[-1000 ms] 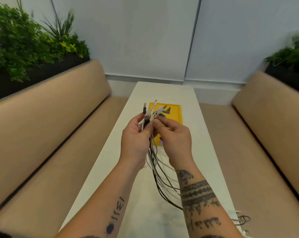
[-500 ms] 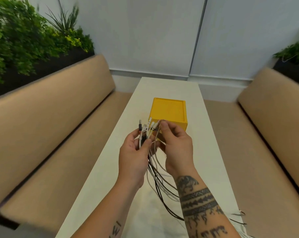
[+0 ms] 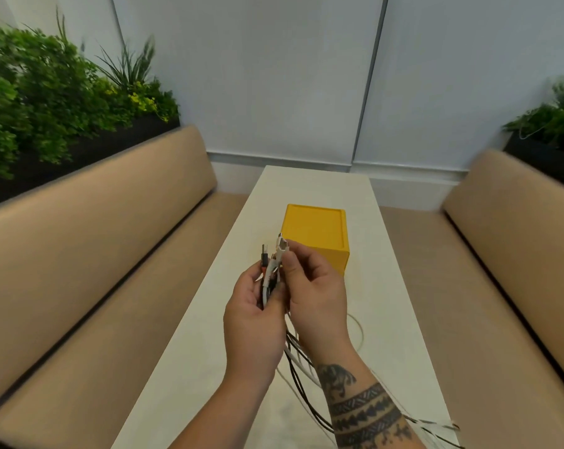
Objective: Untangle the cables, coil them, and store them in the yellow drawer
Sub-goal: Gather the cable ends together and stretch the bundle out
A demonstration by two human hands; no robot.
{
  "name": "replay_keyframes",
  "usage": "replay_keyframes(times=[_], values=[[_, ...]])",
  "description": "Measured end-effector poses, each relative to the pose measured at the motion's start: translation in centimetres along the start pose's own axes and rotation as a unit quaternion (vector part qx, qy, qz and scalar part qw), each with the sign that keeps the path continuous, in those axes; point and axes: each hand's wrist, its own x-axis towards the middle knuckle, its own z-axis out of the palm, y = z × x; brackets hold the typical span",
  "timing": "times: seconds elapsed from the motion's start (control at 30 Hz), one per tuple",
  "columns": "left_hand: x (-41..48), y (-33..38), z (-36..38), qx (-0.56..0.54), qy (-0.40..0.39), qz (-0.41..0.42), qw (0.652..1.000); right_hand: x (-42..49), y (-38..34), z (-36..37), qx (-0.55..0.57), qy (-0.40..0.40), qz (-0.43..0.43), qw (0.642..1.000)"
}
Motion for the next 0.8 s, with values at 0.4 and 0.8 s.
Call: replay_keyframes(times=[0.4,0.8], values=[[-0.8,0.0,-0.8,0.036,0.0,0.015,0.999,-0.4,-0.3,0.7,-0.072,0.007,-0.023,0.997],[-0.3,-0.3,-0.6,-0.098,0.008,-0.024,0.995,0.9,-1.4,-0.3,-0.006,-0.002,0.088,0.996]])
